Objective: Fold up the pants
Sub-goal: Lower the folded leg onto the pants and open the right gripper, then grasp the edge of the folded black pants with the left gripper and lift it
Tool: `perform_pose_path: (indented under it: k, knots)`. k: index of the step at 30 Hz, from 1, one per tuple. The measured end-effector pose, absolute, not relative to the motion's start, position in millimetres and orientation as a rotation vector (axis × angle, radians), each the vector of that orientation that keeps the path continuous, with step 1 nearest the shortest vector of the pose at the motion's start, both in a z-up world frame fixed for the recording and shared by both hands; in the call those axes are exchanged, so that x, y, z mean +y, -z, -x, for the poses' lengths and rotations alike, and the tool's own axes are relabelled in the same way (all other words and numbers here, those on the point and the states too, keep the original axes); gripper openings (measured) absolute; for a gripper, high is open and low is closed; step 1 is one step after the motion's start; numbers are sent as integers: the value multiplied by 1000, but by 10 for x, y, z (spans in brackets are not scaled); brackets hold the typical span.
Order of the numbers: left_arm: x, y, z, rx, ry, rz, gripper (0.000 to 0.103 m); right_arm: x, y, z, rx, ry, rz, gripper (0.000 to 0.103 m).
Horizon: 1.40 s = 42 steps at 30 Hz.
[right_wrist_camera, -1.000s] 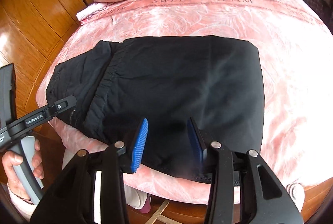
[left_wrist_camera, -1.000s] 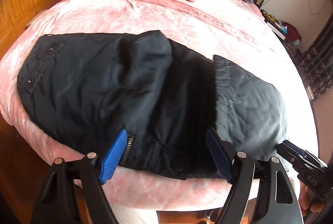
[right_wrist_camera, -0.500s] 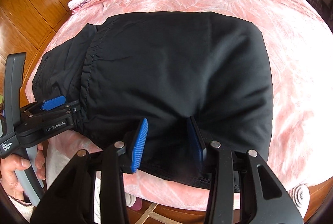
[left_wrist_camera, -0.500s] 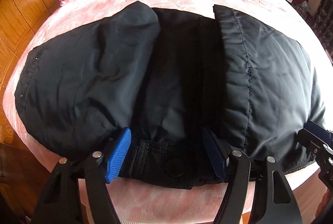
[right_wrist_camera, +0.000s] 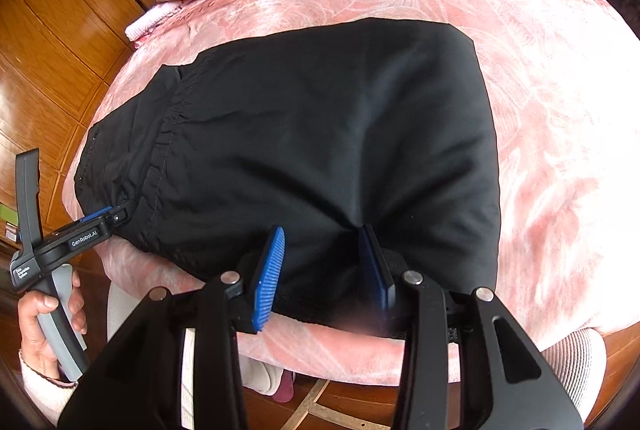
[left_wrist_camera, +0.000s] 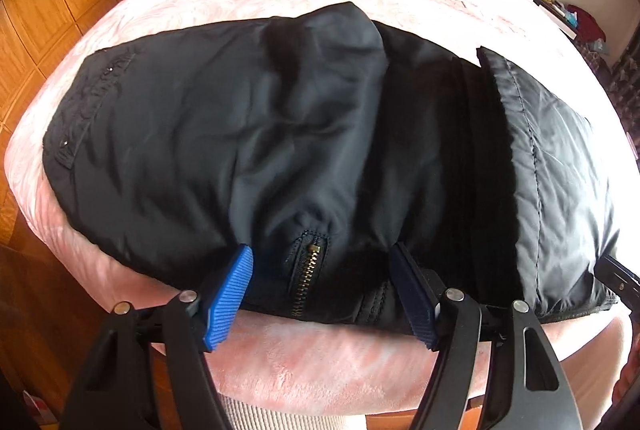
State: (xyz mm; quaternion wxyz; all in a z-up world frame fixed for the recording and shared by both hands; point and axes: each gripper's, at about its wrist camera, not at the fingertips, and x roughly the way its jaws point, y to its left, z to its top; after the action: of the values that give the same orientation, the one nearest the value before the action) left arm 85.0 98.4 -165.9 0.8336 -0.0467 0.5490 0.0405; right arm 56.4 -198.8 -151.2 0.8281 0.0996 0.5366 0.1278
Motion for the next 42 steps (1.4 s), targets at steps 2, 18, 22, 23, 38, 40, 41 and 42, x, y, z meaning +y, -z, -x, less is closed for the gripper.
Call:
perform_pose_path:
  k: [2, 18, 22, 23, 38, 40, 41, 42]
  knots:
    - [1069, 1584, -822, 1145, -94, 118, 70, -1931, 1386, -546, 1094, -296, -199, 41]
    - [2566, 1537, -342, 1126, -324, 420, 69, -619, 1469, -763, 1158, -600, -111, 41]
    - [2825, 1641, -368, 1124, -337, 520, 69, -579, 1638, -851, 1210, -573, -108, 42]
    - [2900, 1648, -376, 1122, -346, 550, 69, -587, 1658, -867, 1216, -576, -125, 42]
    - [3659, 2032, -248, 1047, -364, 952, 56, -617, 1712, -852, 1212, -583, -113, 43]
    - [3705, 2011, -220, 1004, -352, 1003, 40, -613, 1719, -852, 1210, -585, -111, 43]
    - [3708, 2010, -229, 985, -344, 1023, 38, -609, 1721, -855, 1210, -584, -110, 43]
    - [3735, 2015, -228, 972, -336, 1043, 36, -615, 1722, -856, 1211, -584, -110, 43]
